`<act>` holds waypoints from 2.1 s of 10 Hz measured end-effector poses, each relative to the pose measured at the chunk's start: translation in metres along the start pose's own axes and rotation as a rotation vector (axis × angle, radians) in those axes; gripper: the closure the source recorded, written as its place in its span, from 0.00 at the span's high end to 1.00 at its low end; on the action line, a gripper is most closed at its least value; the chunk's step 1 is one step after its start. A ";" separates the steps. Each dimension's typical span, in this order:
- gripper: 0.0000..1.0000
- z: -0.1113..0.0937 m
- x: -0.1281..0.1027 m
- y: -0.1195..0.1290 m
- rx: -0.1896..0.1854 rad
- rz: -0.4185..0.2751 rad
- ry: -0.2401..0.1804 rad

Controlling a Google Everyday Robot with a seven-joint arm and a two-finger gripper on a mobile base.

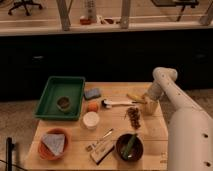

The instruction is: Place banana in paper cup

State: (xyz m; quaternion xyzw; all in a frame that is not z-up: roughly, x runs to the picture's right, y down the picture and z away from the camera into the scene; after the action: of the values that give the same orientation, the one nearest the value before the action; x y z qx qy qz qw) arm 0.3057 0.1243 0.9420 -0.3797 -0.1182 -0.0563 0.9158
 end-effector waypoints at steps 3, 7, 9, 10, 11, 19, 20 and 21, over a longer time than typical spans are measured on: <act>0.77 0.000 0.000 0.000 -0.001 -0.001 0.003; 0.77 0.000 0.000 -0.001 -0.002 -0.002 0.003; 0.77 -0.001 0.000 -0.001 -0.002 -0.002 0.003; 0.77 -0.001 0.000 0.000 -0.002 -0.002 0.003; 0.77 -0.001 0.000 0.000 -0.002 -0.002 0.003; 0.80 -0.001 0.000 0.000 -0.002 -0.001 0.003; 0.80 -0.001 0.000 0.000 -0.002 -0.001 0.003; 0.80 -0.001 0.000 0.000 -0.002 -0.001 0.003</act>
State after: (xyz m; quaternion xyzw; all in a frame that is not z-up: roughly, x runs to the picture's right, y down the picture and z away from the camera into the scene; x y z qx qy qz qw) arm 0.3055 0.1236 0.9418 -0.3804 -0.1170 -0.0575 0.9156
